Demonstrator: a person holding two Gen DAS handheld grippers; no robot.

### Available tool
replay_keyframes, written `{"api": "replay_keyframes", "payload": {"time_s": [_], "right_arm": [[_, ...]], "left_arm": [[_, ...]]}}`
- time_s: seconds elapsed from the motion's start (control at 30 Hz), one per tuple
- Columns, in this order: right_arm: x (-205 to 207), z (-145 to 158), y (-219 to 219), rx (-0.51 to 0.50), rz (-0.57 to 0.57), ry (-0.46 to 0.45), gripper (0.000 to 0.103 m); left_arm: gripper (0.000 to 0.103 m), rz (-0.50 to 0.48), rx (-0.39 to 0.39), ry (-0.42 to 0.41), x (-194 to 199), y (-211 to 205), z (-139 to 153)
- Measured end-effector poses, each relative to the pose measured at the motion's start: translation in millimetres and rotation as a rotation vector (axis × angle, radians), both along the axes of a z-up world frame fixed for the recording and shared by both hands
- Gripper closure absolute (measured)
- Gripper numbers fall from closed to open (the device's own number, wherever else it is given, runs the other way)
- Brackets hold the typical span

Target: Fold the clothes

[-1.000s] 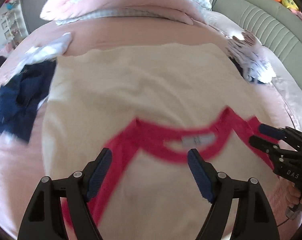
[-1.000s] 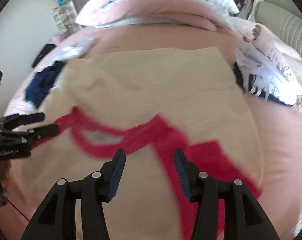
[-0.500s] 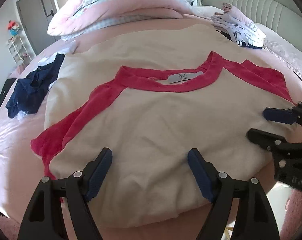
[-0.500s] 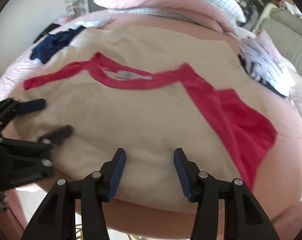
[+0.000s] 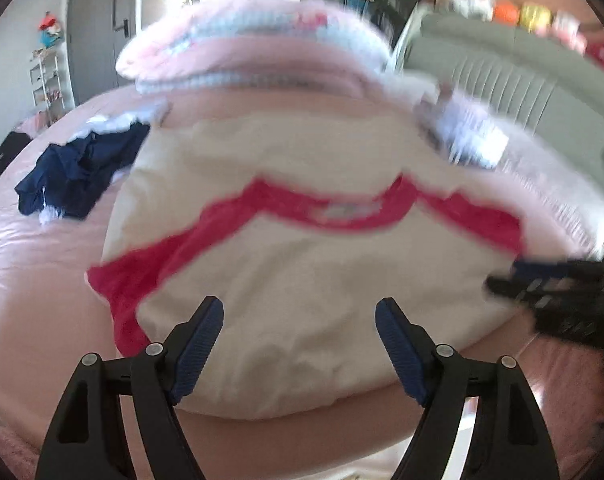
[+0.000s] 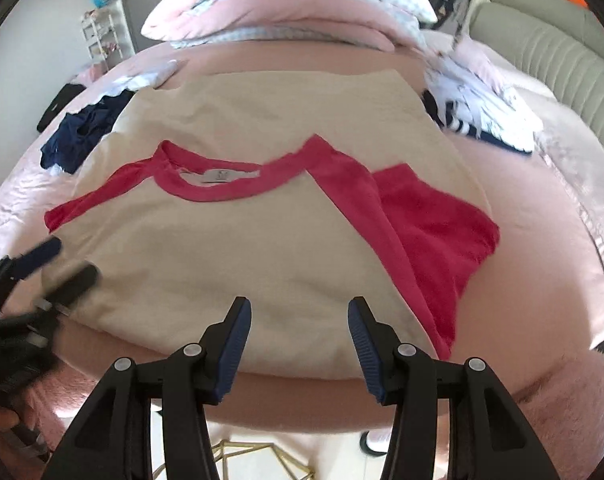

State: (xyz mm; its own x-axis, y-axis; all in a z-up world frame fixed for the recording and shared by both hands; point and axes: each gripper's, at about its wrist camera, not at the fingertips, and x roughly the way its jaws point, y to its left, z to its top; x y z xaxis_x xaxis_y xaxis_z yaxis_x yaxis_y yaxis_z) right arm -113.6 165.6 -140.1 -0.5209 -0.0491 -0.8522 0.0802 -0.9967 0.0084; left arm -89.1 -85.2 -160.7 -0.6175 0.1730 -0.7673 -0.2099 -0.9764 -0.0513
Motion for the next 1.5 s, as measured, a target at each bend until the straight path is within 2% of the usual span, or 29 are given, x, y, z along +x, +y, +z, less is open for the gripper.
{"api": "replay_keyframes", "payload": {"time_s": [0.07, 0.17, 0.23, 0.4, 0.47, 0.53, 0.57, 0.63, 0.7, 0.73, 0.8, 0.83, 0.9, 0.97, 1.0, 1.03, 1.07, 1.1, 1.17, 1.2, 1.27, 1.37, 1.5], "right_arm": [[3, -1, 5, 0.0, 0.001, 0.008, 0.053], [7, -4, 12, 0.001, 0.003, 0.021, 0.053], [10, -5, 16, 0.001, 0.004, 0.03, 0.057], [18, -9, 28, 0.001, 0.006, 0.051, 0.056], [20, -4, 28, 0.006, 0.013, 0.084, 0.056], [17, 1, 26, 0.052, -0.005, 0.116, 0.054], [11, -1, 30, 0.07, -0.022, 0.105, 0.054], [4, -13, 49, 0.098, -0.095, 0.048, 0.054], [-1, -26, 70, 0.09, -0.149, -0.003, 0.052], [1, -28, 86, -0.014, -0.169, -0.012, 0.051], [3, -21, 91, -0.061, -0.195, -0.006, 0.051], [6, -15, 84, -0.02, -0.184, 0.029, 0.051], [8, -5, 74, -0.029, -0.139, 0.077, 0.051], [10, -1, 66, -0.043, -0.1, 0.105, 0.051], [10, -2, 60, -0.031, -0.082, 0.099, 0.051], [9, -8, 56, 0.028, -0.08, 0.078, 0.051], [8, -15, 52, 0.088, -0.078, 0.056, 0.051], [8, -17, 61, 0.062, -0.103, 0.041, 0.051], [9, -23, 79, 0.007, -0.154, 0.011, 0.051], [9, -25, 88, -0.02, -0.18, -0.004, 0.051], [9, -18, 76, 0.0, -0.152, 0.017, 0.051], [9, -8, 59, 0.031, -0.108, 0.05, 0.051], [-1, 8, 23, 0.063, -0.014, 0.079, 0.051]], "left_arm": [[0.026, 0.0, -0.027, -0.058, -6, 0, -12], [0.026, -0.002, -0.108, -0.02, 2, -1, -5], [0.025, 0.026, -0.084, 0.044, 13, -16, 6], [0.025, 0.128, -0.06, 0.095, 12, -40, 16], [0.025, 0.138, -0.081, 0.062, 7, -41, 9], [0.025, 0.178, -0.113, -0.007, 2, -48, -5], [0.024, 0.209, -0.105, -0.053, 0, -56, -13], [0.022, 0.254, -0.027, -0.08, -2, -74, -13], [0.022, 0.245, -0.042, -0.053, -1, -73, -8], [0.022, 0.238, -0.078, -0.019, 3, -66, -3], [0.022, 0.21, -0.095, 0.049, 11, -55, 7], [0.022, 0.194, -0.08, 0.065, 14, -52, 10], [0.022, 0.159, -0.038, 0.086, 17, -48, 14], [0.022, 0.118, -0.05, 0.095, 19, -39, 15], [0.022, 0.12, -0.099, 0.081, 18, -36, 11], [0.022, 0.13, -0.161, 0.06, 15, -34, 5], [0.023, 0.147, -0.185, 0.033, 12, -35, 1], [0.024, 0.167, -0.195, 0.005, 10, -38, -3], [0.024, 0.203, -0.141, -0.018, 7, -49, 4], [0.024, 0.216, -0.14, -0.017, 6, -51, 11], [0.024, 0.214, -0.161, 0.002, 3, -46, 23], [0.024, 0.207, -0.139, 0.011, -5, -35, 32], [0.024, 0.168, -0.122, -0.025, -24, -17, 32]]}}
